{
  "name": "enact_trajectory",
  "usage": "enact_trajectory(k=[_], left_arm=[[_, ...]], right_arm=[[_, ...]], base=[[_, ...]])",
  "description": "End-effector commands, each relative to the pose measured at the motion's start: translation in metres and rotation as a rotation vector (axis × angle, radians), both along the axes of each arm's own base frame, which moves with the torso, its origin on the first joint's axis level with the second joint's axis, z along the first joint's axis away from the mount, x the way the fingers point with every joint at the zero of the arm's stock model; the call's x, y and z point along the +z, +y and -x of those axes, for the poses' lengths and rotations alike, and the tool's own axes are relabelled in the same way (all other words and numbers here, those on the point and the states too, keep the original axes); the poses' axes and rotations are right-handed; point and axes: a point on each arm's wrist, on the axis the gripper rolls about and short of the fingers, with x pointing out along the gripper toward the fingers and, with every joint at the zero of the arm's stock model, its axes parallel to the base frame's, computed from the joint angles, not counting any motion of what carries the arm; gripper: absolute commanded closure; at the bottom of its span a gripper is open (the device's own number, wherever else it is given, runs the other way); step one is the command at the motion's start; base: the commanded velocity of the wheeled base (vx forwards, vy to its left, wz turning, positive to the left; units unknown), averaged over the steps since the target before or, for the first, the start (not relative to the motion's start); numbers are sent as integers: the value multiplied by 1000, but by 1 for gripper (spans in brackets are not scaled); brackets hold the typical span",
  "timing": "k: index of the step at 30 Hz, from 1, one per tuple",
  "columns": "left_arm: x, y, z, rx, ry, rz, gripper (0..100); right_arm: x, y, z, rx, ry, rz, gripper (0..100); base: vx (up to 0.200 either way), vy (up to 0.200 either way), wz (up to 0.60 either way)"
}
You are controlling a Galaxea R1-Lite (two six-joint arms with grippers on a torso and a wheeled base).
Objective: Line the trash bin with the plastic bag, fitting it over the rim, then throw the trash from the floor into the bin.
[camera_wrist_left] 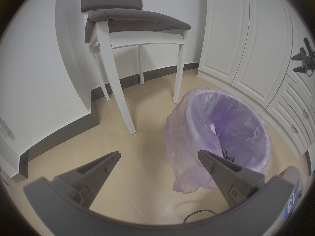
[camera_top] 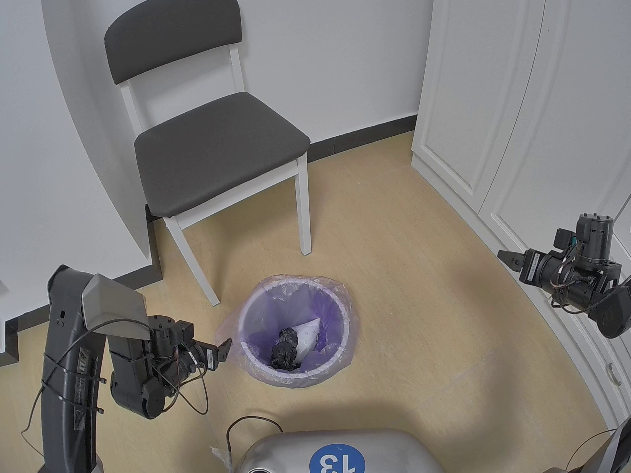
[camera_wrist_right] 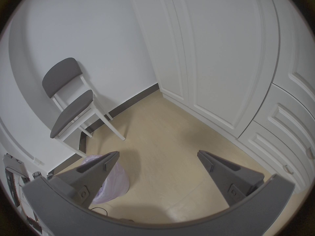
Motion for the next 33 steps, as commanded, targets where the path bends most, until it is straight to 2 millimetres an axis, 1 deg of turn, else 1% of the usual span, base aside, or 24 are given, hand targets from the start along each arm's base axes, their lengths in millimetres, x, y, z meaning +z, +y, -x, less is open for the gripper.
enact_trajectory(k=[1,3,4,7,10,13,15,19,22,24,25,27,29,31,33], left_arm=[[6,-2,-4,-6,-41,7,0],[6,-3,-8,-6,-54,7,0],[9,-5,-13,0,-76,14,0],[14,-8,-19,9,-104,52,0],[17,-14,-22,10,-117,88,0],[16,-16,-17,3,-100,88,0],[11,-19,-6,-22,-55,81,0],[8,-22,-1,-38,-34,75,0],[2,-17,-4,-49,-37,29,0],[-2,-8,-6,-37,-35,-2,0],[-3,-4,-9,-27,-39,-8,0],[-3,-1,-13,-20,-51,-5,0],[-7,7,-17,4,-55,-8,0],[-13,11,-18,9,-36,-25,0],[-15,12,-19,1,-2,-37,0]], right_arm=[[-2,5,1,17,9,1,0],[-3,6,1,19,10,3,0],[-4,7,3,26,15,5,0],[-6,10,7,39,16,6,0],[-7,12,10,47,2,7,0],[-8,15,12,58,-16,6,0],[-9,18,13,68,-33,7,0],[-10,20,16,80,-31,8,0],[-10,20,17,87,-29,23,0],[-11,20,18,90,-26,32,0],[-12,20,17,93,-24,34,0],[-12,20,17,93,-24,34,0],[-14,21,17,95,-17,36,0],[-14,22,17,100,-14,37,0],[-14,23,17,104,-17,36,0]], base=[[0,0,0],[0,0,0],[0,0,0],[0,0,0],[0,0,0],[0,0,0],[0,0,0],[0,0,0],[0,0,0],[0,0,0],[0,0,0],[0,0,0],[0,0,0],[0,0,0],[0,0,0]])
